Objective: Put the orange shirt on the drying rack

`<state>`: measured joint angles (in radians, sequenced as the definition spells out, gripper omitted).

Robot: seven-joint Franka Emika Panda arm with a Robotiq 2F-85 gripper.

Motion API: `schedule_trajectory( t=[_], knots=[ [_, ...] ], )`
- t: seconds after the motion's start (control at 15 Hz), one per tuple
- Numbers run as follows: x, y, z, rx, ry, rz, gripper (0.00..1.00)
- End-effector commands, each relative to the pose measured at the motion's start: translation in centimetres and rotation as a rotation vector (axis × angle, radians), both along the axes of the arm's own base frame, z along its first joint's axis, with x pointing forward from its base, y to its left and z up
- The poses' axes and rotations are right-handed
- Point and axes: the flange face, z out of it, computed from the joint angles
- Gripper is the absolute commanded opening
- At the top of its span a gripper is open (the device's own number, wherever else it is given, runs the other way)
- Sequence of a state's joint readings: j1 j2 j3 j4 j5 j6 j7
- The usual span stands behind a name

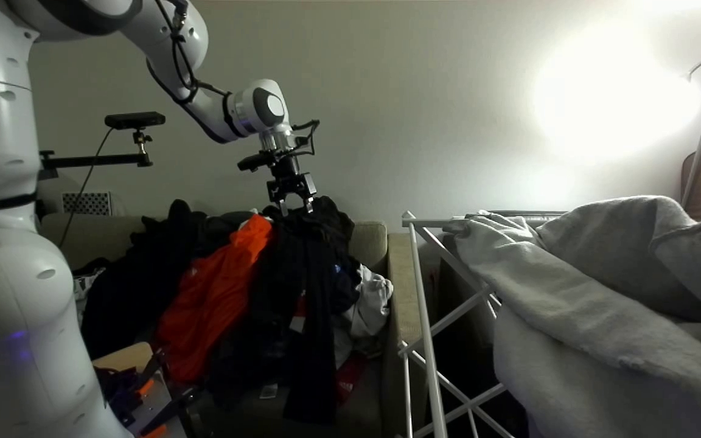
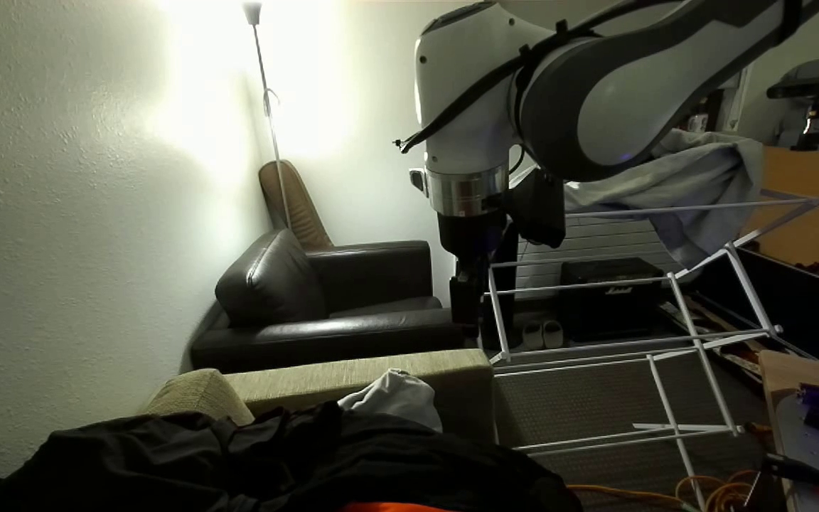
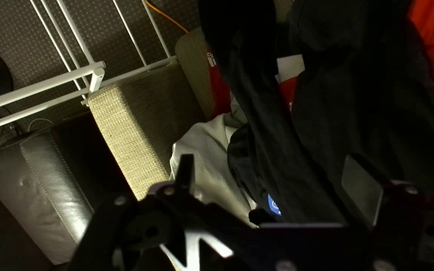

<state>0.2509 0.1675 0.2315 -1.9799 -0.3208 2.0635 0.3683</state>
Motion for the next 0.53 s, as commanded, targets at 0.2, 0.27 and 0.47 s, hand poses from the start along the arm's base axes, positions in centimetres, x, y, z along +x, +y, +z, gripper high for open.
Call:
schedule_trajectory(
  t=[0.2, 0.27, 0.47],
  knots=[
    [0.02, 0.04, 0.05, 0.0, 0.001, 0.0, 1.0],
    [0.02, 0.04, 0.05, 0.0, 0.001, 0.0, 1.0],
    [0.2, 0.47, -0.42, 0.013, 0.0, 0.014, 1.0]
  ],
)
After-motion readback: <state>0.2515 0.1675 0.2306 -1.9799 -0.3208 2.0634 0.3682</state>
